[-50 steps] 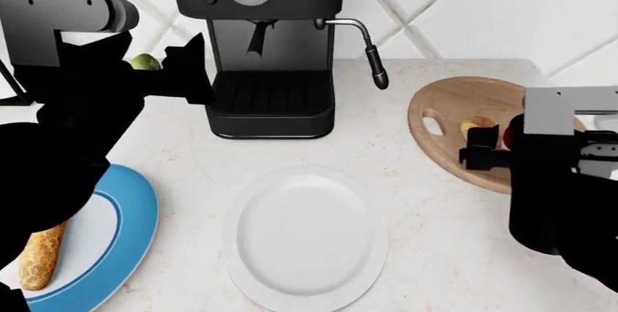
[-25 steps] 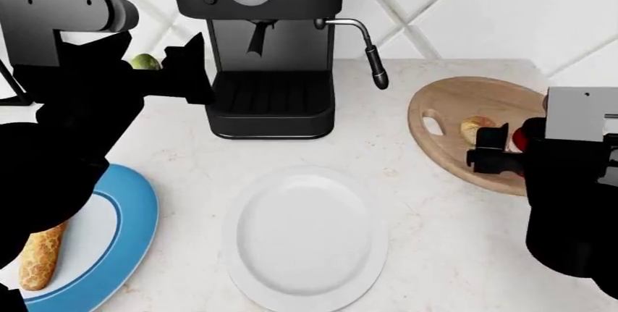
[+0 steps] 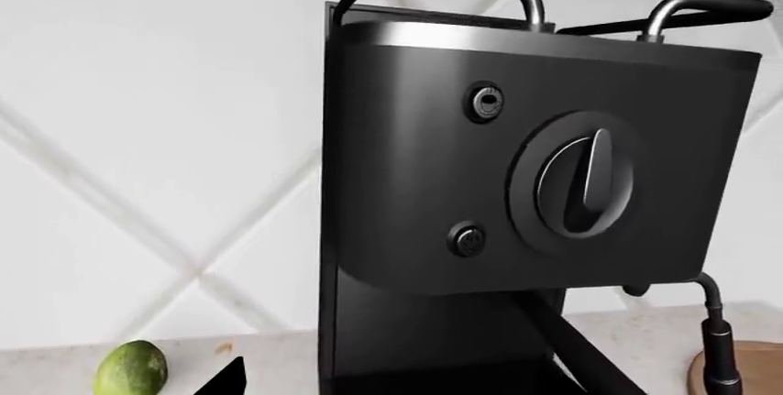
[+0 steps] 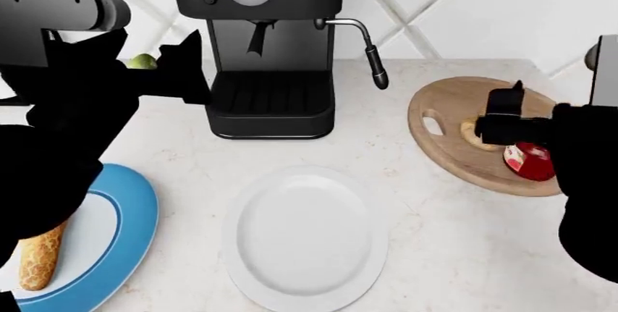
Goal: From the different types of pastries on the counter, select a croissant and place it on the cutting board. Then retrieve a jar of jam from the cabinet and place it alongside the croissant on the cutting board.
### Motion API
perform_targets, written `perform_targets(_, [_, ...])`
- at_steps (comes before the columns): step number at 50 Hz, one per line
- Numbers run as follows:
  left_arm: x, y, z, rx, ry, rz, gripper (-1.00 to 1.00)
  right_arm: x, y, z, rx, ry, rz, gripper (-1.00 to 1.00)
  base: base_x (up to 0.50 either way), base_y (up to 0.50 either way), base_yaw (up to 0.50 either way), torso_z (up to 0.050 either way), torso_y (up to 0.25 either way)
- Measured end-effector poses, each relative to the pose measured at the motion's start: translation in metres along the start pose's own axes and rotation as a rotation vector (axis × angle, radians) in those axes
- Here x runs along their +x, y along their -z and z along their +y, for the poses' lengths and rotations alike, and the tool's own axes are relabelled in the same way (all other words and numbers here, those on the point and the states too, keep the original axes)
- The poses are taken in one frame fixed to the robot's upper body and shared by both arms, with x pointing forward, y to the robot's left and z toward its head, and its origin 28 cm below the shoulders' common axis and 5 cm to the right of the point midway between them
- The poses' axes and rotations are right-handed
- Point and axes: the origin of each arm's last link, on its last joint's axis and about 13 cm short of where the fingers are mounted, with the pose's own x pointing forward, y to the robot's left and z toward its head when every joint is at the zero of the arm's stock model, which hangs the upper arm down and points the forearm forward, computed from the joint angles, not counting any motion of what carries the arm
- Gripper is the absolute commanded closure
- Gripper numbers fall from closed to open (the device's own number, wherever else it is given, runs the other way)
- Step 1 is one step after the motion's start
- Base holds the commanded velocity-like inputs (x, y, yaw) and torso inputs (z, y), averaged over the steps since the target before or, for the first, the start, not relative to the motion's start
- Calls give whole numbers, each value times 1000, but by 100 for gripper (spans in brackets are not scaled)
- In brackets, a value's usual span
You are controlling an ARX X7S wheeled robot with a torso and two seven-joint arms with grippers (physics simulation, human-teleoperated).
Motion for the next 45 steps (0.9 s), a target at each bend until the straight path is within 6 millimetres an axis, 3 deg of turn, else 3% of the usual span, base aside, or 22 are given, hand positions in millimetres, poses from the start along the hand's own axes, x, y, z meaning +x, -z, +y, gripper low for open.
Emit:
perform_targets(19, [-29,-19,0,-54,24,-131,-100,-18,-38,7,95,-60,-171,-100,0,0,0,0,0])
perform_targets(45, [-83,-31,-5,-180,63,-323,-100,-67,-42,7,253,-139,-510,-100,0,0,0,0,0])
